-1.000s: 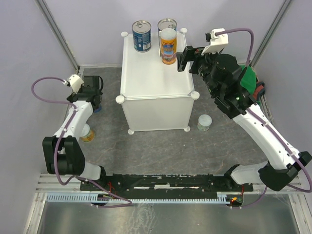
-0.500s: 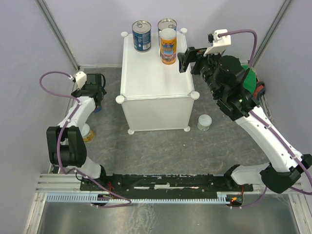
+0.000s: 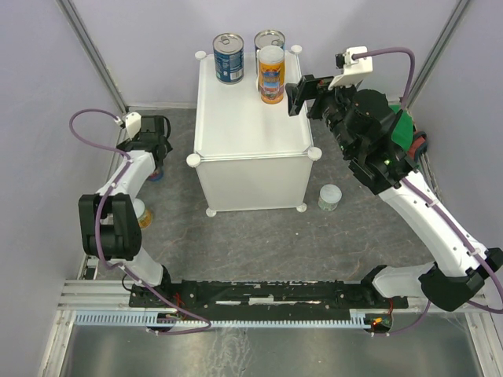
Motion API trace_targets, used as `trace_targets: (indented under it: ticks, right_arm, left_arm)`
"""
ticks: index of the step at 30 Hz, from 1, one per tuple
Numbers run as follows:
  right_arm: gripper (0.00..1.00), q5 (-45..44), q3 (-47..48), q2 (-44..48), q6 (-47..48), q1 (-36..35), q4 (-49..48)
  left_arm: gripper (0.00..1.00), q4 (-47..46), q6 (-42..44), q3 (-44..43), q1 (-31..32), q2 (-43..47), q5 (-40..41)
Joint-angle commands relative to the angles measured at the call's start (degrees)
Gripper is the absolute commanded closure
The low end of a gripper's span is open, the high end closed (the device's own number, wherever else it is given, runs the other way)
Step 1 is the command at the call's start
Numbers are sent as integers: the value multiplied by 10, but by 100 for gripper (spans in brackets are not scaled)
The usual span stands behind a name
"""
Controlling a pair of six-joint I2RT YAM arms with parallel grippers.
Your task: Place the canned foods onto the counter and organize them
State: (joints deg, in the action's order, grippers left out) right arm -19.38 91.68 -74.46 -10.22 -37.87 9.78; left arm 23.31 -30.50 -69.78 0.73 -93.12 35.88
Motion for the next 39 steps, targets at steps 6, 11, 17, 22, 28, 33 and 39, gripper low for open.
trace_targets:
  ticks: [6, 11, 17, 22, 28, 33, 39]
  right_arm:
    - [1, 7, 3, -7, 2, -2, -38]
    - [1, 6, -2, -9, 0, -1, -38]
    - [1, 1, -9, -8, 1, -1, -40]
    - [1, 1, -8, -9, 1, -1, -35]
    - [1, 0, -10, -10, 1, -1, -31]
    - [1, -1, -8, -11, 1, -1, -28]
    - [1, 2, -4, -13, -3, -1, -22]
  left_arm:
    - [1, -37, 14, -30, -10, -18, 3]
    - [1, -36, 13, -38, -10, -29, 6]
    - [1, -40, 14, -39, -11, -35, 10]
    - [1, -46, 15, -33, -12, -36, 9]
    - [7, -60, 15, -14, -15, -30, -9]
    - [13, -66, 17, -8, -17, -30, -27]
    - [23, -67, 17, 0, -17, -28, -45]
